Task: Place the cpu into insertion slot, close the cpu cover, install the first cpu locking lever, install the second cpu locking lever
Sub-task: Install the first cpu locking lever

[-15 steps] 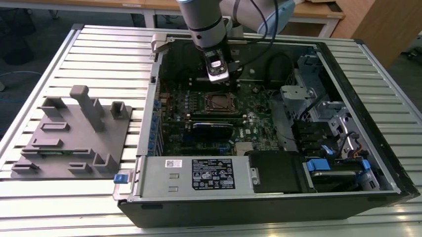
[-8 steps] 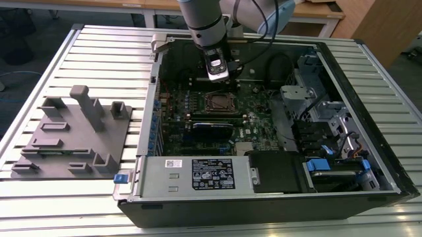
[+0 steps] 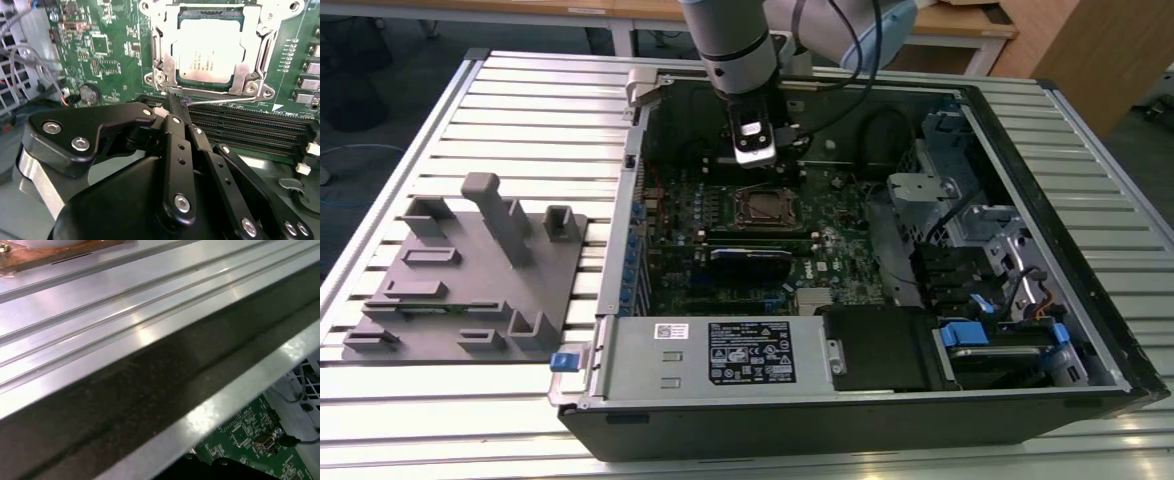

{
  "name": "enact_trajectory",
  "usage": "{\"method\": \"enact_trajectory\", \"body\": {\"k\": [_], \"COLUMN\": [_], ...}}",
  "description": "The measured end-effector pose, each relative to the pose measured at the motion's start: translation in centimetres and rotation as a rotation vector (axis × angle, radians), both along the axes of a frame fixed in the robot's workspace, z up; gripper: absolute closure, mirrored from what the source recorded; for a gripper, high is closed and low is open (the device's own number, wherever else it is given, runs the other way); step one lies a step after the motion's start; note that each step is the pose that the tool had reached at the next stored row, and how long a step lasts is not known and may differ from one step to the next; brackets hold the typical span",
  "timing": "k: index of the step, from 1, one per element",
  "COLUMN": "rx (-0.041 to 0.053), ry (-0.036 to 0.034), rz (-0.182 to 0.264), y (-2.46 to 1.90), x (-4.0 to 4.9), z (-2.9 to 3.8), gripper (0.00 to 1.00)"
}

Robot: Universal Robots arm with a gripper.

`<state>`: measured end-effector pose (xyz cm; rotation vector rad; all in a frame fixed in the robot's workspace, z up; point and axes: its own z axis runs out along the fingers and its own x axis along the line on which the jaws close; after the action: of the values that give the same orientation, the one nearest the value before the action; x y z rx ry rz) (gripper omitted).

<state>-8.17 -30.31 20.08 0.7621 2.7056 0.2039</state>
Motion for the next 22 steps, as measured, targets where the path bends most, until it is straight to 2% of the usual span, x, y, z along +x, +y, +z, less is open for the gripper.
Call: {"method": "enact_trajectory", "body": {"k": [5, 13, 18, 22], "rx": [0.0007, 0.0280, 0.0385, 0.0407], "ry": [0.0000, 0.0021, 0.0043, 0.0043], "rz": [-0.010, -0.017, -0.026, -0.032], "y": [0.00, 0.00, 0.00, -0.06], "x": [-0.03, -0.25, -0.39, -0.59], "z": [0.00, -0.04, -0.14, -0.20], "gripper": [0.90, 0.90, 0.90, 0.90]}}
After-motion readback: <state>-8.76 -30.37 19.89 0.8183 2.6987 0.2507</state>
